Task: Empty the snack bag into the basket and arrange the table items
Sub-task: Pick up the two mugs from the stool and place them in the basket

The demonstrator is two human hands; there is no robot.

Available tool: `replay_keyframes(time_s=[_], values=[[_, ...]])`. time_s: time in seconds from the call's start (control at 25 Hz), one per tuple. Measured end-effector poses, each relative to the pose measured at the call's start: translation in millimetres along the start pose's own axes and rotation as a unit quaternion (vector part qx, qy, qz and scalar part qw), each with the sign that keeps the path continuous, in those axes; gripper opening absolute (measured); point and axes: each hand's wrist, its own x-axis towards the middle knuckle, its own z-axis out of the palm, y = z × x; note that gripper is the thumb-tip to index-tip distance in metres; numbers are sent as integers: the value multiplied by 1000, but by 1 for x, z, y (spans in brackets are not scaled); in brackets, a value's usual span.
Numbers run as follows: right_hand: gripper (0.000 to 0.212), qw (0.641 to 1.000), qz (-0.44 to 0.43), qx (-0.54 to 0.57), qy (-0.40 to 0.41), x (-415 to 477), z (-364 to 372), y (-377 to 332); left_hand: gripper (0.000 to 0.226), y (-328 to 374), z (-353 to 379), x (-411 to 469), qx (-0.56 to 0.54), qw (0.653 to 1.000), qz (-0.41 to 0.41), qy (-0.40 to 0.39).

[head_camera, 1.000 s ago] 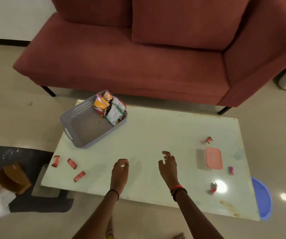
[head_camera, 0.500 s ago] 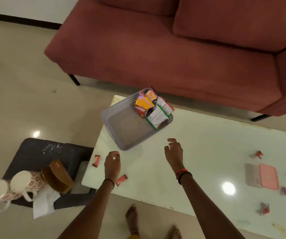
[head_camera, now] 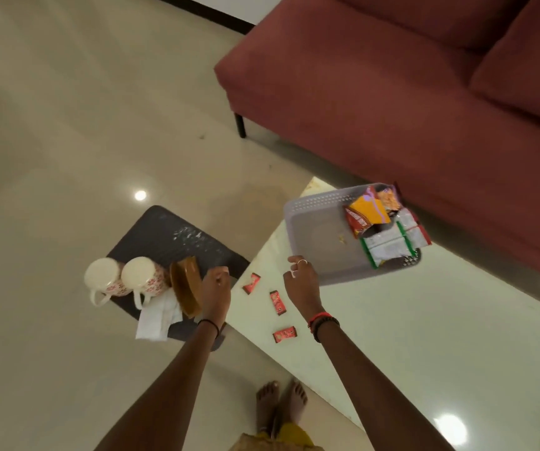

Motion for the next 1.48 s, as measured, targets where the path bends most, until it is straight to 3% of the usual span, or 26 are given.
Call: replay_keyframes(time_s=[0.16, 0.48, 0.68, 0.88, 1.04, 1.48], values=[[37, 997, -47, -31, -54, -2, 40, -40, 15, -3, -44, 13, -34, 997, 2, 62], [37, 989, -63, -36, -129, -14, 128, -109, 25, -36, -134, 44, -97, 986, -58, 126], [41, 982, -77, -76, -152, -11, 190, -143, 26, -62, -184, 88, -12, 984, -23, 174], [76, 943, -100, -227, -222, -4, 247, -160, 76, -98, -213, 130, 241, 971, -12, -3], [97, 933, -71, -246, -255, 2, 278, -161, 98, -119, -225, 153, 326, 939, 6, -109], [91, 939, -66, -281, -189, 4, 313, -153, 97, -132, -234, 168, 233, 967, 20, -101]])
